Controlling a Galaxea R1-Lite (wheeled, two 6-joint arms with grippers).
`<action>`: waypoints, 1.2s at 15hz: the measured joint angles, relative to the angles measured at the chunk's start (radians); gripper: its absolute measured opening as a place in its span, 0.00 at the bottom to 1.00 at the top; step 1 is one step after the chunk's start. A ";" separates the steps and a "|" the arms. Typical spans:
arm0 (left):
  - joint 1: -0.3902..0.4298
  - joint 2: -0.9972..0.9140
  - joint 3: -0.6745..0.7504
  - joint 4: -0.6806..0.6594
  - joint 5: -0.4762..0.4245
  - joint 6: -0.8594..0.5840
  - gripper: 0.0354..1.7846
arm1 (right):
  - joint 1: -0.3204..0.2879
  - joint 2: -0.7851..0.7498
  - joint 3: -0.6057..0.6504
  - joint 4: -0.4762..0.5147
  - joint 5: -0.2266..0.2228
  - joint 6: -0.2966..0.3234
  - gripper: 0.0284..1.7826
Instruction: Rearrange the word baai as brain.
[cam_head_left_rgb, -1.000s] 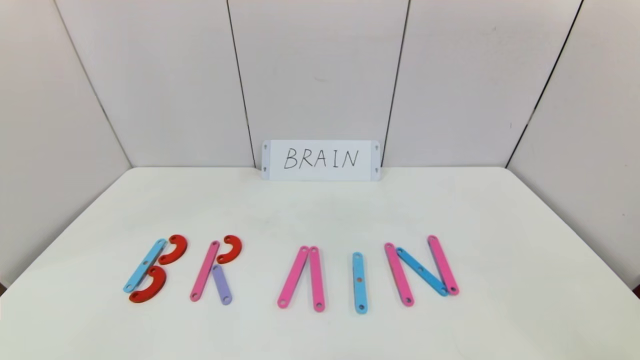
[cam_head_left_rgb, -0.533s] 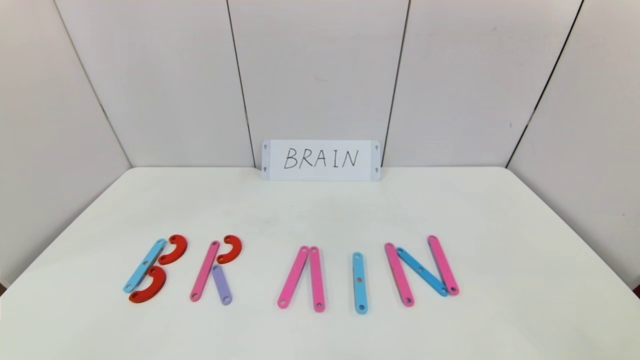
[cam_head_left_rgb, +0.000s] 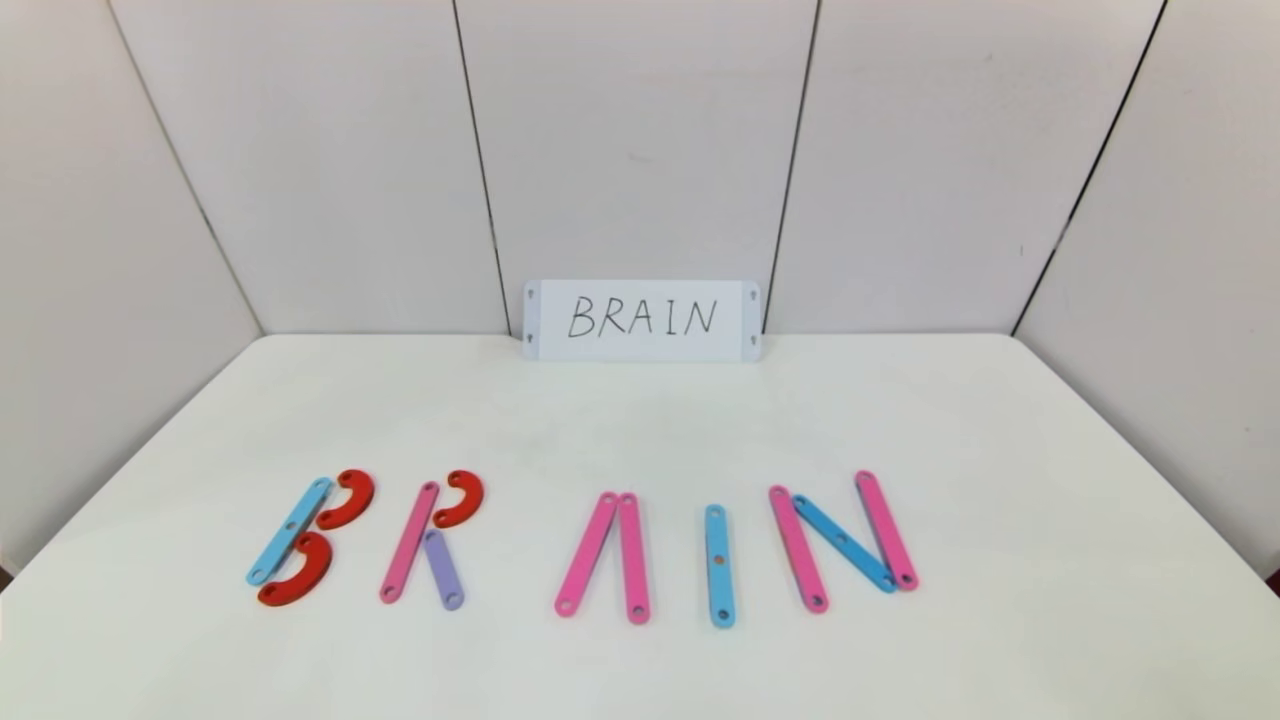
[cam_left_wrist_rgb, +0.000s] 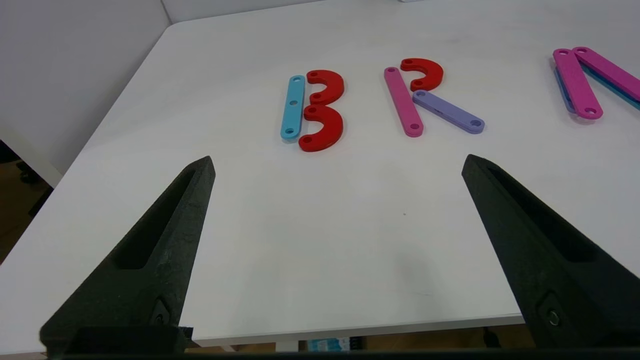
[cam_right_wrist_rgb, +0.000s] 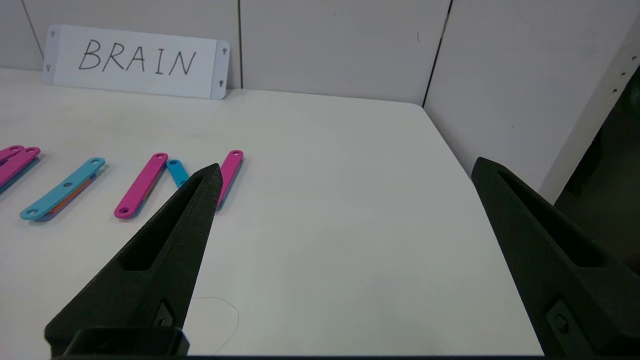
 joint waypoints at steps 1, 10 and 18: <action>0.000 0.000 0.000 0.000 0.000 -0.008 0.97 | 0.000 0.000 0.000 0.001 0.001 0.000 0.98; 0.000 0.000 0.000 -0.001 0.009 -0.082 0.97 | 0.000 0.000 0.000 0.021 -0.001 0.005 0.98; 0.000 0.000 0.000 -0.001 0.009 -0.082 0.97 | 0.000 0.000 0.000 -0.064 -0.052 0.022 0.98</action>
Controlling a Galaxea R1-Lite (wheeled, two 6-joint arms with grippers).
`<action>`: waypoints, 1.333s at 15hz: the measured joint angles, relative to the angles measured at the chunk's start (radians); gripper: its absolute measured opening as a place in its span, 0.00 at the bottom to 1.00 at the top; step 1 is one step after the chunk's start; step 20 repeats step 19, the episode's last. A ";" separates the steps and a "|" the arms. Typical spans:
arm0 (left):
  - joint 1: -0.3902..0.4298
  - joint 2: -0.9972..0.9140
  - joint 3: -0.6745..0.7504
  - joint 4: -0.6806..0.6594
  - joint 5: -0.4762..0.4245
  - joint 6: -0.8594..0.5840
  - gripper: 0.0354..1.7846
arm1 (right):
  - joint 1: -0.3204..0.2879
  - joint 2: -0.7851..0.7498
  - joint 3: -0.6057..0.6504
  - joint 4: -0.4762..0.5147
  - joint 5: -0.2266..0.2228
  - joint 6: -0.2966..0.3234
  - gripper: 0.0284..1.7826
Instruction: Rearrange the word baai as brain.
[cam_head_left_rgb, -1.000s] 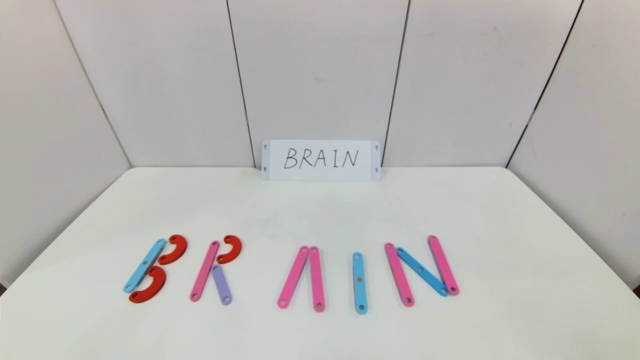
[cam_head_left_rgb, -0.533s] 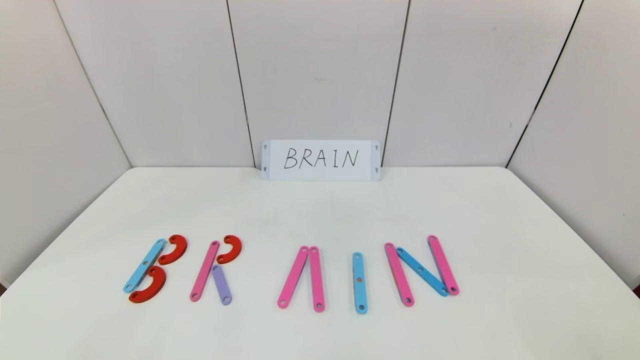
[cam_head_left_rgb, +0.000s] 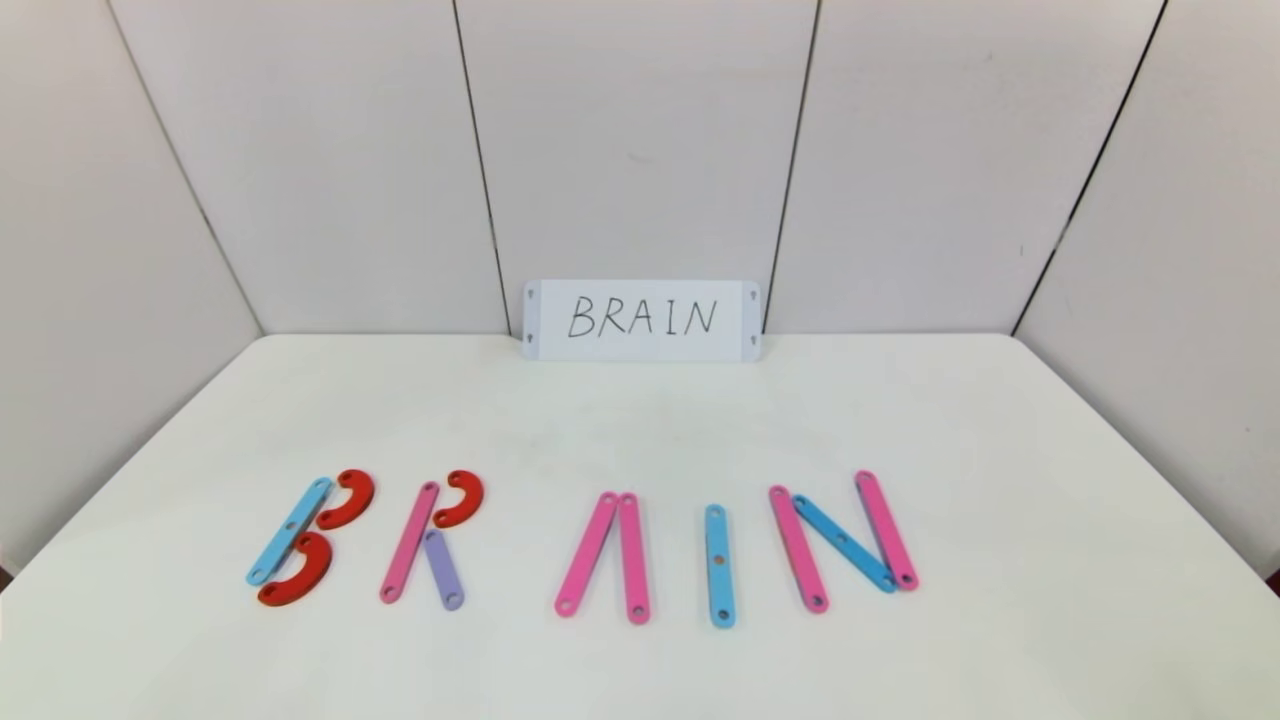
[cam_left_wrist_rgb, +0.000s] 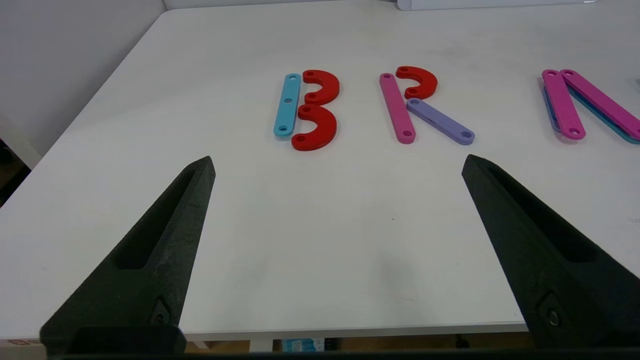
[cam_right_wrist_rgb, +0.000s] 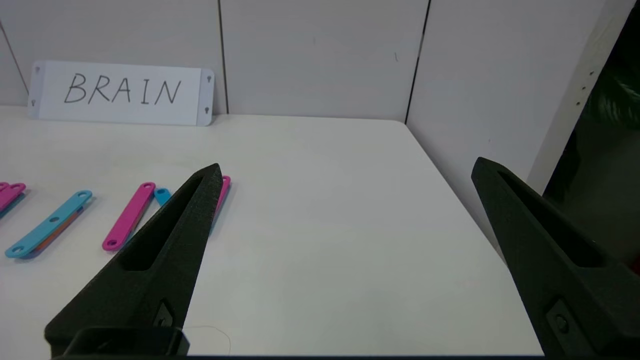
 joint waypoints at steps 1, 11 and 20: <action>0.000 0.000 0.000 0.000 0.000 0.000 0.97 | 0.000 0.000 0.000 0.004 0.001 0.000 0.98; 0.000 0.000 0.000 0.000 -0.001 0.000 0.97 | 0.000 0.000 0.000 0.205 0.070 0.020 0.98; 0.000 0.000 0.000 0.000 0.000 0.000 0.97 | 0.000 0.001 -0.001 0.206 0.064 0.024 0.98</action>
